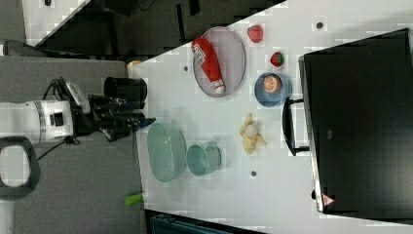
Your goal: Pick banana from table and place on oven.
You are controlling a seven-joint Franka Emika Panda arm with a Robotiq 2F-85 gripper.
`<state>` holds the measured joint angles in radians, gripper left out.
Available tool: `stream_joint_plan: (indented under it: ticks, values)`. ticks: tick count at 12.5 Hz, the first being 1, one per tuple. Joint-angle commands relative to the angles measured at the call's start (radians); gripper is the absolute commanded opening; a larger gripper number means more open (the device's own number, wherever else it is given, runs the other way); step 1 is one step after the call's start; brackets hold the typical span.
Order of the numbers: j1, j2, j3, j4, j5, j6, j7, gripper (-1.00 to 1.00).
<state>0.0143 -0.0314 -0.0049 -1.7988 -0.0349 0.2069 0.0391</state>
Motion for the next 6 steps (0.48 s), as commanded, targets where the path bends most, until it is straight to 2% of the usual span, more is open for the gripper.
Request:
stream_joint_plan:
  ticks: [1,3,6]
  values:
    - [-0.027,-0.423,-0.039,-0.265,-0.007,-0.137,0.011,0.59]
    - [-0.027,-0.423,-0.04,-0.266,-0.008,-0.137,0.011,0.99]
    - [-0.027,-0.395,-0.04,-0.284,-0.008,-0.105,0.011,1.0]
